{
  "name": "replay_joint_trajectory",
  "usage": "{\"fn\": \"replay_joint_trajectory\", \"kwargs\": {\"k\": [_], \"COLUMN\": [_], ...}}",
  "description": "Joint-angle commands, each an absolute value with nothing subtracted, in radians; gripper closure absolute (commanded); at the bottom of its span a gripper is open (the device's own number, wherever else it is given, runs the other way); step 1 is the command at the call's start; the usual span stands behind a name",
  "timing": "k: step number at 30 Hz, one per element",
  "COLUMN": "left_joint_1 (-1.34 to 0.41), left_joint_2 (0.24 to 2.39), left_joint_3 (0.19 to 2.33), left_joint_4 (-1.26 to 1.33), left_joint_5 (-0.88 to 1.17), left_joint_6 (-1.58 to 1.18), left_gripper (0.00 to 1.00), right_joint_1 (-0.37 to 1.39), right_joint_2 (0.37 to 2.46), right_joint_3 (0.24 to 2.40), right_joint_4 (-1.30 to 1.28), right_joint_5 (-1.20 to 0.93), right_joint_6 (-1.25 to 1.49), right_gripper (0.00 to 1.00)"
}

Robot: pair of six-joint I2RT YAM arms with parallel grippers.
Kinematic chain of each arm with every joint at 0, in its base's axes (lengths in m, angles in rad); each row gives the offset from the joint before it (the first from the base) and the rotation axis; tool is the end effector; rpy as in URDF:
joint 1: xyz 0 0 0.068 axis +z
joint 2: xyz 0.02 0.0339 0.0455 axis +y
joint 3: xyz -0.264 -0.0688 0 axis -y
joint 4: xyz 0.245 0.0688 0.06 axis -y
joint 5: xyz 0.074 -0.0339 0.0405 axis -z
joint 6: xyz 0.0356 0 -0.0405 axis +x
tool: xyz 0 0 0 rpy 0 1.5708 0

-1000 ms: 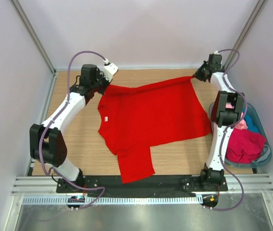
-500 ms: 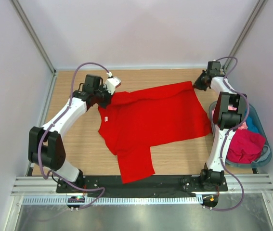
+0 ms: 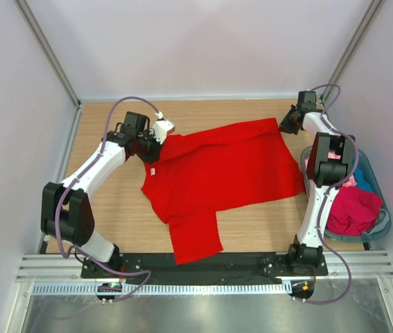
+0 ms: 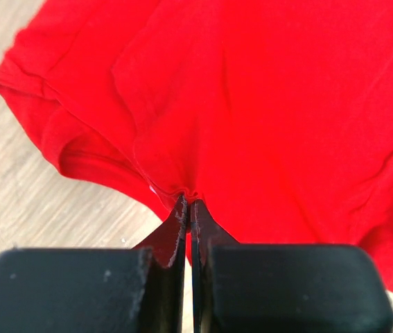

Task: Fold and stack the t-shirts
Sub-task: Fold the tshirt

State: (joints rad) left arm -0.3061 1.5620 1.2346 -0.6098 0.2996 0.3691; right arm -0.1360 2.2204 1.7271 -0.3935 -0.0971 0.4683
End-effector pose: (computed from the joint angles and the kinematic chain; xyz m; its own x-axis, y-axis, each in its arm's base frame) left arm 0.3143 -0.1103 0.2685 -0.5527 0.5362 -0.6380 0.7012 0.7130 -0.0082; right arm 0.4890 -0.0634 0.1757 -0.6517 0.5426 -0.5299 0.4129 0.8399 0.3523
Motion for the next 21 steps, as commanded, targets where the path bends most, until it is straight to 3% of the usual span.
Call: {"fn": "replay_joint_trajectory", "kwargs": {"k": [1,18,20,21], "left_joint_1": [-0.308,-0.345,-0.348,-0.348], "left_joint_2": [1.519,1.506,1.516,1.514], "left_joint_3": [1.226,1.213,1.218,1.219], "left_joint_4": [-0.653,-0.684,-0.713,-0.718], "left_joint_5": [0.296,0.31,0.317,0.322], "left_joint_6": [0.377,0.324,0.299,0.29], "left_gripper": [1.0,0.99,0.96,0.87], "right_joint_1": [-0.147,-0.15,-0.149,-0.149], "right_joint_2": [2.168,2.115,2.108,2.105], "right_joint_3": [1.741,1.697,1.692,1.695], "right_joint_4": [-0.396,-0.4,-0.406,-0.422], "right_joint_5": [-0.066,-0.081,-0.084,-0.08], "right_joint_6": [0.442,0.433,0.434,0.434], "right_gripper": [0.99,0.98,0.93,0.89]}}
